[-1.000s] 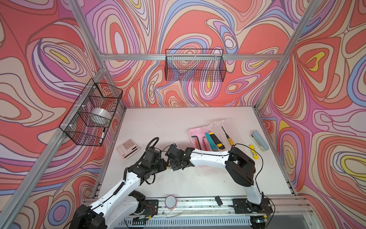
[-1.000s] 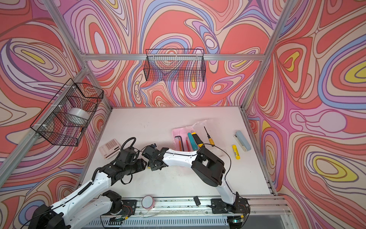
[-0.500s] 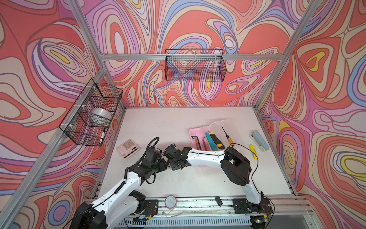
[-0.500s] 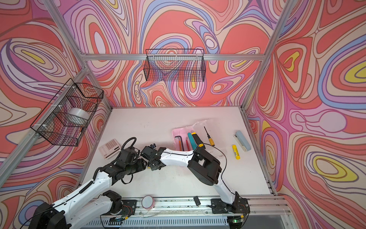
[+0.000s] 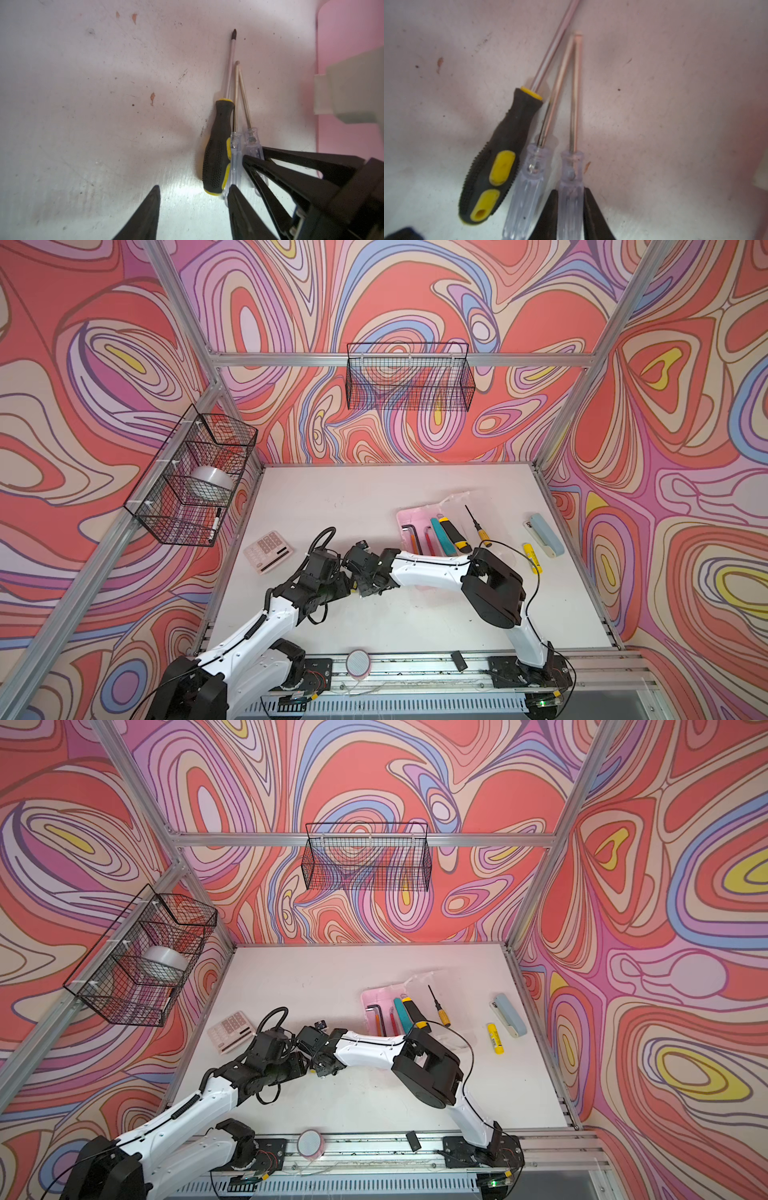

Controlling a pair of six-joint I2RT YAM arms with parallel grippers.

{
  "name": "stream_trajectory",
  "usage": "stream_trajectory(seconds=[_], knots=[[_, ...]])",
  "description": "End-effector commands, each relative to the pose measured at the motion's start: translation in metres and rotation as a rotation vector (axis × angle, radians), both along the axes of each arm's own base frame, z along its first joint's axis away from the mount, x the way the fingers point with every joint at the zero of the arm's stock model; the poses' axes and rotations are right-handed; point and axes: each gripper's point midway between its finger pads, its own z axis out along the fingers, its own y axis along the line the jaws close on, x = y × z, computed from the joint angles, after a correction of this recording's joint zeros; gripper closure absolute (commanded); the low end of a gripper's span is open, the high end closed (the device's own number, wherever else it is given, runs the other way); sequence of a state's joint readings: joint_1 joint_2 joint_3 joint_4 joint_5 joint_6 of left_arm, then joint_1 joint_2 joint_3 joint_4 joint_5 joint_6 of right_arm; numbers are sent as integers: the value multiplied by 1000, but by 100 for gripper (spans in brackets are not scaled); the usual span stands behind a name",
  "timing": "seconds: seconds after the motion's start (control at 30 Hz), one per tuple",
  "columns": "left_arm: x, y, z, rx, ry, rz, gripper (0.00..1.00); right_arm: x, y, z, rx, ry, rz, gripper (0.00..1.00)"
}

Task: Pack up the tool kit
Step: 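Carry the clear-handled screwdriver over the clear tray with the right gripper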

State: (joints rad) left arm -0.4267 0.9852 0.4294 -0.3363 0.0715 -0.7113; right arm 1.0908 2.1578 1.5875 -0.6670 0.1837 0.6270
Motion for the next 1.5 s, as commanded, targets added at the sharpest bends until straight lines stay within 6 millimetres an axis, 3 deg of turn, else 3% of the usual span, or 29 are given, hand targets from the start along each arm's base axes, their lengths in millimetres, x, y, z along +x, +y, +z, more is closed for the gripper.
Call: stream_trajectory(seconds=[0.0,0.23,0.33,0.53,0.67,0.7,0.9,1.03,1.1,1.33,1.47], knots=[[0,-1,-4,-4,6,5,47,-1,-6,4,-24,-15,4,89],[6,-4,-2,-11,0,7,47,-1,-16,30,-19,-47,-4,95],[9,-6,1,-13,-11,7,47,0,-23,50,-11,-81,-8,100],[16,-11,5,-15,-12,-9,48,-5,-46,90,-5,-133,0,100],[20,-13,7,-17,-18,-13,48,3,-85,126,-95,-220,-25,100],[20,-13,6,-17,-17,-13,48,6,-98,143,-98,-248,-43,100],[27,-17,9,-29,-38,-20,48,42,-203,185,-154,-324,-218,100],[28,-18,6,-27,-32,-26,48,65,-257,193,-140,-335,-305,100],[28,-18,6,-26,-33,-26,48,72,-273,191,-165,-340,-321,100],[27,-16,5,-21,-39,-22,48,92,-302,162,-241,-297,-356,100],[26,-13,6,-13,-46,-19,48,95,-308,151,-271,-280,-346,100]])
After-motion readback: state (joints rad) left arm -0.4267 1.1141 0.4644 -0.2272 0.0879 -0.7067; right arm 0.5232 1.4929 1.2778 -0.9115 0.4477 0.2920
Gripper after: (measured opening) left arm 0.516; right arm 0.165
